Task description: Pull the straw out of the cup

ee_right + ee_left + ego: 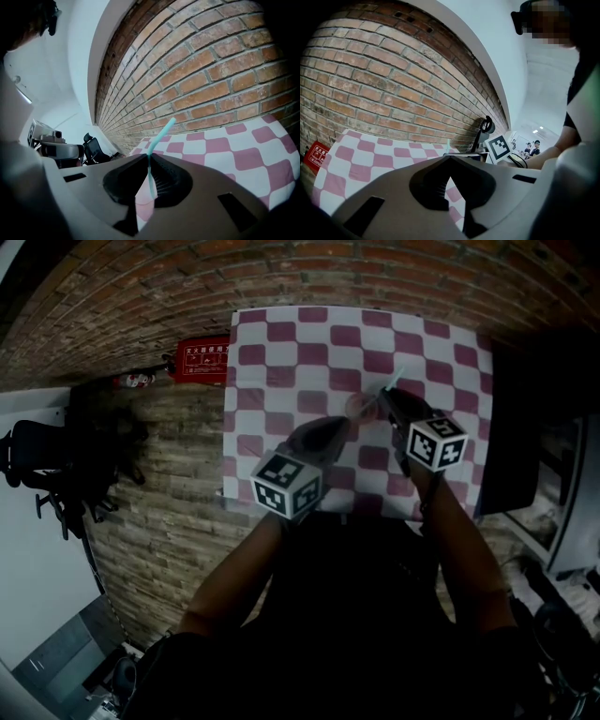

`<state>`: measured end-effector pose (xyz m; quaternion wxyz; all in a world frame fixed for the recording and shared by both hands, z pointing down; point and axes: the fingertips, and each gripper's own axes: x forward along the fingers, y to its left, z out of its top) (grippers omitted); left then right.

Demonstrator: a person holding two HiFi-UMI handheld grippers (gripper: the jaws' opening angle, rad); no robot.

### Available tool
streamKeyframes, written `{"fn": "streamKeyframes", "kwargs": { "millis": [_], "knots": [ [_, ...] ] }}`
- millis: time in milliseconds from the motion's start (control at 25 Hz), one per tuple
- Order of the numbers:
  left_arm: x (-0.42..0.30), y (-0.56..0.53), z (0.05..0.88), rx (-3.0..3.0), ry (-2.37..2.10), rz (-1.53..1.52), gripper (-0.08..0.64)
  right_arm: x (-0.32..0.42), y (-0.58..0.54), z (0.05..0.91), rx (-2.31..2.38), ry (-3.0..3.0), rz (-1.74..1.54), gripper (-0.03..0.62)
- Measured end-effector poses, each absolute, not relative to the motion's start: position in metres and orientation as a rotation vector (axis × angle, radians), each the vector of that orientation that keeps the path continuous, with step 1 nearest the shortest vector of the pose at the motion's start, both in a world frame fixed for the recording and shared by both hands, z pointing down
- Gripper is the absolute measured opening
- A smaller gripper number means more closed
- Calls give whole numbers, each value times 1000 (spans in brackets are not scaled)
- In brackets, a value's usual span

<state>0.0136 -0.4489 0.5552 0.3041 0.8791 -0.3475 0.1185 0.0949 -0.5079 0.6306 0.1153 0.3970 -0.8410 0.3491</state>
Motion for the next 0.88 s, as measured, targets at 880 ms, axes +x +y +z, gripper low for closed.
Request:
{"fn": "streamKeyframes", "kwargs": {
  "millis": [880],
  "knots": [
    [-41, -362, 482, 2507, -828, 240, 12, 82, -423, 488, 1332, -2630, 780, 34]
  ]
}}
